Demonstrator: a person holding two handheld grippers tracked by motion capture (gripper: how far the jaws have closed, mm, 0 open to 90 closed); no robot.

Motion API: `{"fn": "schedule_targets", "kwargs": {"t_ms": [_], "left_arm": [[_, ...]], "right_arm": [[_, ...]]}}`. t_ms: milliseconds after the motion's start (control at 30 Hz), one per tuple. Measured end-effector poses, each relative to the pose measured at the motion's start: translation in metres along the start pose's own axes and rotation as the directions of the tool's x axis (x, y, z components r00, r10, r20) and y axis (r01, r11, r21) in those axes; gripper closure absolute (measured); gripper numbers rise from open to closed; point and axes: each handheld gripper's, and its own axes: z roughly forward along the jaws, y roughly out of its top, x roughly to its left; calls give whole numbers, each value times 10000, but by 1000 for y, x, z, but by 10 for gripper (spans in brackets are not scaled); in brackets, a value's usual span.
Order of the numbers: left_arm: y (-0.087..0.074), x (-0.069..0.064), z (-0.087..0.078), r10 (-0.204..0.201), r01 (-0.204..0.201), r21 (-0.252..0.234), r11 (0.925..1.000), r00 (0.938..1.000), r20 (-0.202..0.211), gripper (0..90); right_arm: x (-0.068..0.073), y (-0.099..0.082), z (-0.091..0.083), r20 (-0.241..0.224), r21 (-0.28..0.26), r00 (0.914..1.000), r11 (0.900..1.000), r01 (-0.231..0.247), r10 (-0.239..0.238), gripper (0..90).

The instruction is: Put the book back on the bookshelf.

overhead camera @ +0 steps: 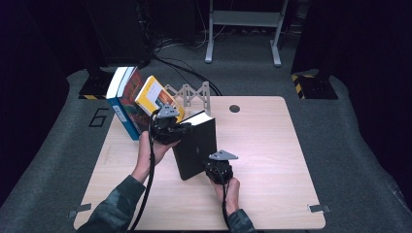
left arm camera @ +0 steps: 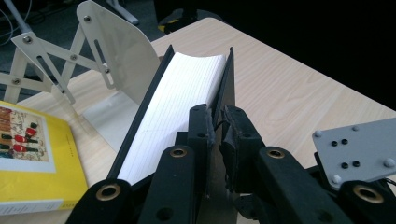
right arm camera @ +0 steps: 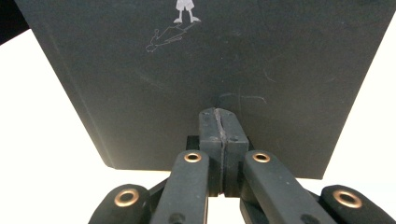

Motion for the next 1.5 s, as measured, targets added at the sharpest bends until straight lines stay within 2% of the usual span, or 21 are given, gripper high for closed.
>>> {"fn": "schedule_targets", "kwargs": {"t_ms": [67,100,133,200,233,400,467,567,667,700,733,867,900,933,1067,1167,1200,1300,1333,1433,1500], "left_arm": [[0,-1,0,14,-14,10,10000,10000,-36,815],[0,-2,-1,23,-23,-10,10000,10000,36,815],[-1,-3,-1,77,-77,-18,10000,10000,1,815],[-1,-3,-1,76,-76,-30,10000,10000,11,815],[-2,-5,-2,99,-99,-100,9999,9999,-44,815],[-4,-8,-2,37,-36,-190,9998,10000,64,816],[-4,-8,-2,161,-160,-137,9998,9998,73,816],[-7,-11,1,92,-94,101,9999,9997,232,821],[-10,-16,1,222,-222,-28,9998,9997,46,820],[-10,-16,0,178,-178,-3,9998,9997,150,820],[-11,-15,0,129,-128,-43,9999,9996,247,821],[-12,-17,0,111,-109,-50,9999,9995,291,824],[-12,-17,0,101,-98,-105,9999,9994,324,824],[-13,-18,0,93,-88,-144,9999,9993,370,824],[-13,-21,-1,161,-156,-120,9998,9990,406,826],[-14,-23,-2,289,-285,-124,9995,9991,326,825],[-14,-24,-2,294,-290,-132,9995,9990,331,825],[-15,-25,-2,319,-313,-165,9994,9988,383,825],[-15,-25,-3,345,-340,-121,9993,9984,439,825],[-15,-26,-2,323,-315,-210,9993,9987,404,824],[-15,-26,-3,370,-363,-191,9992,9986,387,824]], "right_arm": [[0,0,0,0,-20,10000,10000,-67,67,900],[-1,0,1,22,-26,10000,10000,73,-73,900],[1,1,1,-40,-79,10000,9999,-87,87,900],[0,1,1,-45,-82,9999,9999,-109,109,900],[-1,1,2,84,-83,9999,9999,79,-78,900],[-1,1,3,148,-79,9999,9999,69,-68,900],[-1,1,2,163,-69,9999,10000,-16,17,900],[-1,1,2,220,-110,9998,9999,-9,11,900],[-2,1,2,145,-43,9998,9999,-103,104,900],[-1,1,2,66,-80,9996,9996,-280,280,900],[-3,1,1,157,-24,9998,9999,-114,114,900],[-4,1,0,148,47,9999,10000,-47,47,881],[-3,1,0,76,-3,9995,9995,-305,305,872],[-4,1,0,126,23,9995,9996,-296,296,865],[-6,1,0,-13,231,9999,9996,-159,159,797],[-5,5,-3,-84,297,9989,9985,-464,467,758],[-7,7,-5,-161,311,9991,9988,-374,380,744],[-11,13,-13,-317,295,9987,9988,-386,396,669],[-12,16,-16,-352,311,9991,9993,-218,229,650],[-17,27,-29,-400,280,9985,9989,-373,384,565],[-20,35,-36,-442,175,9985,9994,-312,319,511]]}}
